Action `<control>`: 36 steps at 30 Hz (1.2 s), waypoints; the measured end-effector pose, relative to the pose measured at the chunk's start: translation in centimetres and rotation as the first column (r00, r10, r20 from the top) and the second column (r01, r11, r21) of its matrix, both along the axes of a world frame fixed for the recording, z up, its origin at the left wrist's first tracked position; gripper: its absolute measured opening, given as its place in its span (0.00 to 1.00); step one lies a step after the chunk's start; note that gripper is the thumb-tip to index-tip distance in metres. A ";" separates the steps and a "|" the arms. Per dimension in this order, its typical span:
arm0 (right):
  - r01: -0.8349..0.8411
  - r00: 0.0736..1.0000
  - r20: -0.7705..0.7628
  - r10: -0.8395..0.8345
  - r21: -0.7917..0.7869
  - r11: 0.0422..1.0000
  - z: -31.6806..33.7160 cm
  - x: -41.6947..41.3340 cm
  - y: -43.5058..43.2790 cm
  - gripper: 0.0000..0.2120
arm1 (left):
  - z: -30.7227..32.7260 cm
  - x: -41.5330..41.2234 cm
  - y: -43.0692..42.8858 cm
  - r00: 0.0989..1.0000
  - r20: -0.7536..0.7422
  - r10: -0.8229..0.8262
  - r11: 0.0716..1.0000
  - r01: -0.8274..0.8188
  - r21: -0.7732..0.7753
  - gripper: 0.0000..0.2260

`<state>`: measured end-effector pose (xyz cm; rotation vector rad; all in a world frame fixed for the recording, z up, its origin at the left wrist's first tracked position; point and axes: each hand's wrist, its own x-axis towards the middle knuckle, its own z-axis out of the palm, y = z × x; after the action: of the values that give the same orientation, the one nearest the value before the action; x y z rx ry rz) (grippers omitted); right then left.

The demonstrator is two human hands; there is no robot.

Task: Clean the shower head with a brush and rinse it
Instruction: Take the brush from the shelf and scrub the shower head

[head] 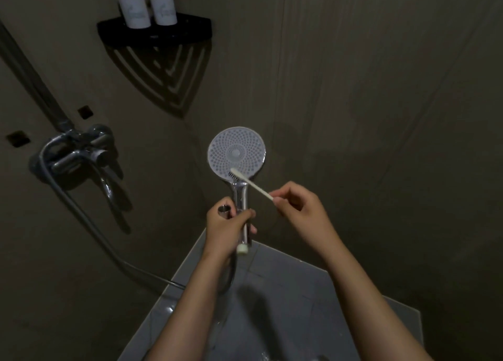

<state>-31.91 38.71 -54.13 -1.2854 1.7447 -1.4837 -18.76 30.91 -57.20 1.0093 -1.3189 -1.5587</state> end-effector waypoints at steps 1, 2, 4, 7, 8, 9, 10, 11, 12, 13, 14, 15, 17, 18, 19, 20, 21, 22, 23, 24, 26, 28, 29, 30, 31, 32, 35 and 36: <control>-0.021 1.000 -0.004 0.021 0.012 1.000 0.1 -0.1 0.3 0.07 | 0.2 -0.1 -0.4 1.000 -0.019 0.000 0.999 0.000 0.035 0.20; -0.040 0.999 0.009 0.040 0.026 0.999 0.3 -0.2 0.6 0.07 | 0.4 -0.1 -0.8 0.999 -0.041 -0.001 0.997 0.004 0.072 0.17; -0.095 0.994 0.052 0.092 0.060 0.994 0.9 -0.5 1.2 0.04 | 0.8 -0.3 -1.5 0.996 -0.086 -0.010 0.990 0.022 0.136 0.11; -0.211 0.977 0.070 0.203 0.143 0.967 1.6 -1.5 2.1 0.04 | 0.6 -0.4 -2.2 0.988 -0.156 -0.019 0.976 0.052 0.213 0.17; -0.248 0.969 0.067 0.239 0.177 0.953 1.8 -1.9 2.4 0.04 | 0.5 -0.2 -2.3 0.985 -0.174 -0.024 0.972 0.063 0.227 0.20; -0.278 0.961 0.060 0.272 0.210 0.937 2.0 -2.2 2.6 0.04 | 0.3 -0.1 -2.3 0.983 -0.179 -0.031 0.971 0.072 0.229 0.21; -0.301 0.953 0.049 0.298 0.242 0.923 2.1 -2.4 2.7 0.04 | 0.0 0.1 -2.3 0.983 -0.177 -0.038 0.971 0.078 0.227 0.21; -0.315 0.948 0.036 0.317 0.270 0.910 2.2 -2.6 2.8 0.04 | -0.2 0.3 -2.2 0.985 -0.167 -0.046 0.972 0.083 0.220 0.21; -0.323 0.944 0.027 0.330 0.292 0.900 2.3 -2.7 2.8 0.04 | -0.4 0.5 -2.1 0.987 -0.147 -0.058 0.974 0.088 0.208 0.21; -0.327 0.941 0.024 0.336 0.307 0.894 2.4 -2.7 2.8 0.04 | -0.7 0.6 -2.0 0.990 -0.122 -0.068 0.977 0.091 0.191 0.21; -0.330 0.940 0.025 0.341 0.317 0.889 2.5 -2.6 2.8 0.04 | -0.9 0.6 -1.8 0.992 -0.100 -0.076 0.980 0.093 0.175 0.21; -0.334 0.938 0.023 0.345 0.324 0.885 2.7 -2.6 2.8 0.04 | -1.2 0.7 -1.7 0.994 -0.076 -0.080 0.983 0.092 0.158 0.21; -0.344 0.933 0.017 0.360 0.339 0.875 3.0 -2.7 2.7 0.04 | -1.4 0.8 -1.4 0.997 -0.030 -0.065 0.990 0.068 0.122 0.21; -0.352 0.928 0.012 0.372 0.350 0.868 3.2 -2.7 2.6 0.04 | -1.4 0.8 -1.4 0.998 -0.009 -0.057 0.993 0.058 0.102 0.21; -0.363 0.922 0.006 0.387 0.362 0.859 3.3 -2.7 2.5 0.04 | -1.4 0.9 -1.4 0.999 0.013 -0.050 0.995 0.049 0.082 0.21; -0.376 0.915 0.006 0.403 0.374 0.848 3.4 -2.6 2.4 0.04 | -1.4 0.9 -1.5 0.998 0.034 -0.043 0.997 0.041 0.062 0.21; -0.392 0.907 0.013 0.420 0.387 0.835 3.5 -2.5 2.2 0.04 | -1.4 1.0 -1.5 0.998 0.052 -0.039 0.998 0.037 0.045 0.22; -0.409 0.899 0.023 0.436 0.398 0.822 3.5 -2.4 2.1 0.04 | -1.3 1.0 -1.5 0.997 0.064 -0.036 0.999 0.034 0.030 0.22; -0.424 0.892 0.031 0.451 0.406 0.810 3.4 -2.2 2.0 0.04 | -1.3 0.9 -1.5 0.997 0.076 -0.032 0.999 0.030 0.018 0.22; -0.432 0.887 0.035 0.460 0.413 0.802 3.3 -2.1 1.9 0.05 | -1.3 0.8 -1.5 0.996 0.089 -0.027 1.000 0.026 0.008 0.22; -0.429 0.887 0.029 0.462 0.423 0.798 3.1 -1.9 1.8 0.07 | -1.4 0.8 -1.5 0.994 0.110 -0.023 1.000 0.023 -0.001 0.21; -0.424 0.887 0.023 0.460 0.434 0.795 3.2 -1.9 1.7 0.08 | -1.4 0.9 -1.5 0.994 0.110 -0.018 1.000 0.017 0.009 0.21; -0.425 0.886 0.024 0.463 0.442 0.790 3.3 -2.0 1.7 0.07 | -1.4 0.9 -1.5 0.994 0.107 -0.016 1.000 0.014 0.021 0.22; -0.426 0.886 0.028 0.464 0.449 0.786 3.4 -2.1 1.7 0.07 | -1.4 0.9 -1.5 0.995 0.098 -0.017 0.999 0.014 0.033 0.22; -0.426 0.885 0.031 0.464 0.454 0.783 3.5 -2.3 1.8 0.05 | -1.4 0.9 -1.4 0.997 0.082 -0.018 0.999 0.014 0.043 0.22; -0.423 0.886 0.030 0.462 0.461 0.780 3.6 -2.5 1.9 0.05 | -1.4 0.9 -1.4 0.998 0.064 -0.014 0.999 0.011 0.049 0.22; -0.395 0.896 0.009 0.444 0.477 0.785 3.8 -3.1 2.3 0.05 | -1.5 1.0 -1.3 0.999 0.047 0.008 0.999 -0.010 0.046 0.23; -0.386 0.900 0.004 0.436 0.470 0.794 3.9 -3.2 2.4 0.05 | -1.5 1.1 -1.3 0.999 0.044 0.008 0.999 -0.010 0.044 0.23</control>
<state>-35.12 41.14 -50.27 -1.3808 1.6085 -0.7075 -17.66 29.60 -58.69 1.0807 -1.3130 -1.5734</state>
